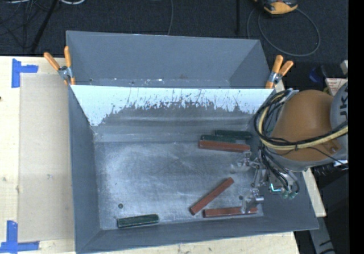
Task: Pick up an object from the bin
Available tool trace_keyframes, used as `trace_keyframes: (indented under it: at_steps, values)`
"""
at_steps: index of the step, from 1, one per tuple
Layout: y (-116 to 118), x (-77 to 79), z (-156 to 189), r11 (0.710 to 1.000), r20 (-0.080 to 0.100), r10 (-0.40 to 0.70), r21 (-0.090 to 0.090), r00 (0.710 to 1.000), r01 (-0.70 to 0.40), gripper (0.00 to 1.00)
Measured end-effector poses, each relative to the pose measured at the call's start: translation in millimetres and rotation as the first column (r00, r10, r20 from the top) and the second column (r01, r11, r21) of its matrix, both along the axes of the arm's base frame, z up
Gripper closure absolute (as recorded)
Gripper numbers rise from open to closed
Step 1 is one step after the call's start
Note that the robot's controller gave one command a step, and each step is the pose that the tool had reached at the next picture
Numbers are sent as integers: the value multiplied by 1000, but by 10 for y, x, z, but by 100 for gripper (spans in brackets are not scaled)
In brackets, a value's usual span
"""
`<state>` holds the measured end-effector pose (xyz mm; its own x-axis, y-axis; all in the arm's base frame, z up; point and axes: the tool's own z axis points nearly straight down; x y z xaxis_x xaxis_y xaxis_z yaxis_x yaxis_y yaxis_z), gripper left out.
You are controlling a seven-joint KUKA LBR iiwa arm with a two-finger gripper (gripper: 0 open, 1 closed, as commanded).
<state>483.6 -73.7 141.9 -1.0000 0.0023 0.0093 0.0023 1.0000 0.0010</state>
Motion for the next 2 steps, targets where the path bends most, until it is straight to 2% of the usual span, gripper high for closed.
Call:
trace_keyframes:
  at_steps: [1,2]
  values:
    - [2,20,34,1000,8,3,-1,1000,-3,0]
    - [158,361,-669,995,22,-100,-2,995,100,100]
